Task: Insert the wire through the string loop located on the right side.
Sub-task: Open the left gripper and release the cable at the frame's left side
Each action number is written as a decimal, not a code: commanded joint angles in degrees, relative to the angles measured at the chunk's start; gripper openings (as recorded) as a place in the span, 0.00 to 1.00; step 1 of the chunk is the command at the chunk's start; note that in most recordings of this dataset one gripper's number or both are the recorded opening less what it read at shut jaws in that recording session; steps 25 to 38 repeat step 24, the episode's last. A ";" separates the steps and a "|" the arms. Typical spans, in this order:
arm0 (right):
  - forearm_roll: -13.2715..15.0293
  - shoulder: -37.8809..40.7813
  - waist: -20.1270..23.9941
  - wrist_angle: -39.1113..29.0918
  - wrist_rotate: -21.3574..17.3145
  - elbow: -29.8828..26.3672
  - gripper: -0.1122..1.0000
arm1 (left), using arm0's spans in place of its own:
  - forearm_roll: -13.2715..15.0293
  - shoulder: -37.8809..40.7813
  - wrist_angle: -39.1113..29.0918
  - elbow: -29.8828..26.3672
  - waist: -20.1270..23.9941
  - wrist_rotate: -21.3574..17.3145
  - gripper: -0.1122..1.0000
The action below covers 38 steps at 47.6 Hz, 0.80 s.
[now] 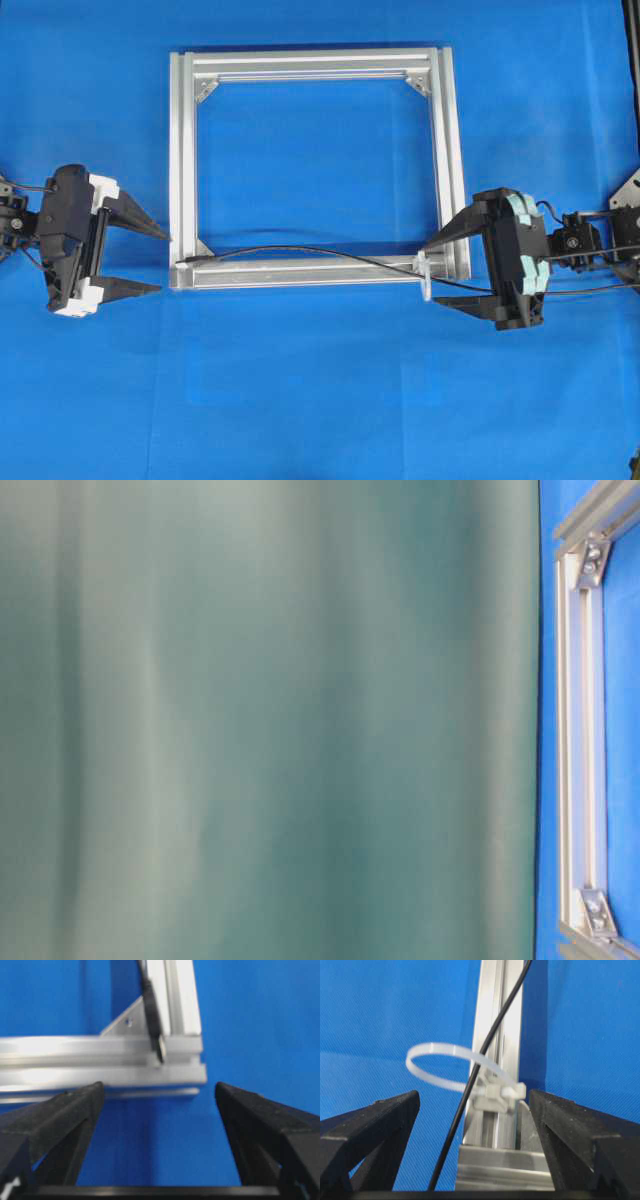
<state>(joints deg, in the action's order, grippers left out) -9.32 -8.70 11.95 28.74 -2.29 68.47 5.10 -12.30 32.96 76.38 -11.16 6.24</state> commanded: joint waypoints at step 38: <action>0.09 -16.35 -2.02 -12.30 1.05 -2.11 0.93 | -0.09 -18.28 -17.49 -5.80 0.79 -0.97 0.89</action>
